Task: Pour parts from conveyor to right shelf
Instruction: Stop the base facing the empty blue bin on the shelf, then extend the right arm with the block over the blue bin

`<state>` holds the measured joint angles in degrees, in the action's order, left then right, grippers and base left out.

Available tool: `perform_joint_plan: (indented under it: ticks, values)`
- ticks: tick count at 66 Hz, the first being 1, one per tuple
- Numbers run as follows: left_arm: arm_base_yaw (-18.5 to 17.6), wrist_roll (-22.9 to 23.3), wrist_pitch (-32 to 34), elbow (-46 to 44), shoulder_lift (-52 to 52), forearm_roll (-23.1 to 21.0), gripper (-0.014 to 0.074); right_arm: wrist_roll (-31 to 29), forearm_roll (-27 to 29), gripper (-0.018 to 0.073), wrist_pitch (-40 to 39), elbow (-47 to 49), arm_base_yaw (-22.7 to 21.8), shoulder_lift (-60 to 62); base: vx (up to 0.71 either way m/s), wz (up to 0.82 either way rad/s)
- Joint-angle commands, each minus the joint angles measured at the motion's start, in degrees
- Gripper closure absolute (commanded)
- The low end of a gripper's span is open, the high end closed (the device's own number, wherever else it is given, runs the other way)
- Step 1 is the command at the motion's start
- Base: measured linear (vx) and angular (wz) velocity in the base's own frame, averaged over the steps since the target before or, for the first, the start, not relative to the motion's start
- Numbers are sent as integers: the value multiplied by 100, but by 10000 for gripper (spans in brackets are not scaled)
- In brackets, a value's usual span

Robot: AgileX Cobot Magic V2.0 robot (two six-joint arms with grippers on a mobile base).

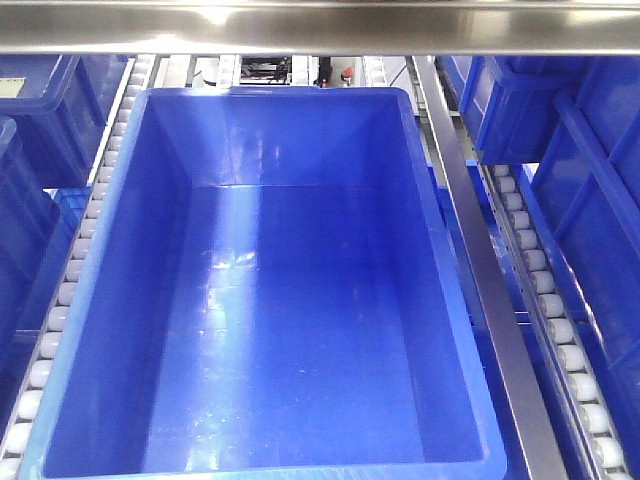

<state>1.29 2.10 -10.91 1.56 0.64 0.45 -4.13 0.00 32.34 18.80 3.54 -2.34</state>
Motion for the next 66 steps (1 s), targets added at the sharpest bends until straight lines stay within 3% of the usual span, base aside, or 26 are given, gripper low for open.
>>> perform_joint_plan:
  ticks: [1,9,29,44,56,66]
  values:
    - [16,49,410,-110,68,-45,603,-50,153,561,-644,153,-26,-80,0,0]
    - [16,49,410,-110,68,-45,603,-50,667,561,-849,213,-26,-293,0,0]
    - [16,49,410,-110,68,-45,603,-382,973,561,-740,1046,73,-1751,0,0]
    - [16,49,410,-110,68,-45,603,-376,696,561,-748,1699,1255,-2958,0,0]
    - [16,49,410,-110,68,-45,603,72,363,561,-938,2238,2340,-4234,0,0]
    - [16,49,410,-110,68,-45,603,325,318,561,-1011,2936,2837,-5550,0,0]
